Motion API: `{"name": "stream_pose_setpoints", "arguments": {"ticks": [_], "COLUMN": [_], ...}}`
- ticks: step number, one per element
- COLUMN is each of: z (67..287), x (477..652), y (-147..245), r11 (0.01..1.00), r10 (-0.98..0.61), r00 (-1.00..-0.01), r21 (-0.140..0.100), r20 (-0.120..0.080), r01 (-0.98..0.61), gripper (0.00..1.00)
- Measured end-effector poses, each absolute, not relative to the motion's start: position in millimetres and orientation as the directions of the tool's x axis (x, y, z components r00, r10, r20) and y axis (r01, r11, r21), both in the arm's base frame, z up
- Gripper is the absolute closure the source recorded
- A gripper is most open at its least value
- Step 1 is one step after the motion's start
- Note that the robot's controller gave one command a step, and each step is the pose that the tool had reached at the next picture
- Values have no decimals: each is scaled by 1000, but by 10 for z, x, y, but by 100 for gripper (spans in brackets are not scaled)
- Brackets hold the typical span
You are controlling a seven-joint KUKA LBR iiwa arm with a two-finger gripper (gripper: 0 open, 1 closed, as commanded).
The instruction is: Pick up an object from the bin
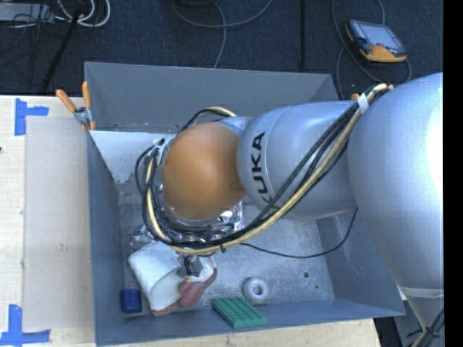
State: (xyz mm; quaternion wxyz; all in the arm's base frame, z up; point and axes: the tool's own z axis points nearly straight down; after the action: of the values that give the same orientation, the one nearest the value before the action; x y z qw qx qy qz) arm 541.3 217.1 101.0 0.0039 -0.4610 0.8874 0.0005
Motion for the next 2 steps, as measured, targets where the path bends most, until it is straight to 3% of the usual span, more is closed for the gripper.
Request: {"name": "stream_pose_setpoints", "arguments": {"ticks": [1, 2], "z": [1171, 738], "x": [5505, 5656], "y": [2047, 2092], "r11": [388, 274], "r10": [-922, -962], "r00": [-388, -274], "r21": [-1, -3], "r20": [-2, -14], "r01": [-922, -962], "gripper": [0, 0]}}
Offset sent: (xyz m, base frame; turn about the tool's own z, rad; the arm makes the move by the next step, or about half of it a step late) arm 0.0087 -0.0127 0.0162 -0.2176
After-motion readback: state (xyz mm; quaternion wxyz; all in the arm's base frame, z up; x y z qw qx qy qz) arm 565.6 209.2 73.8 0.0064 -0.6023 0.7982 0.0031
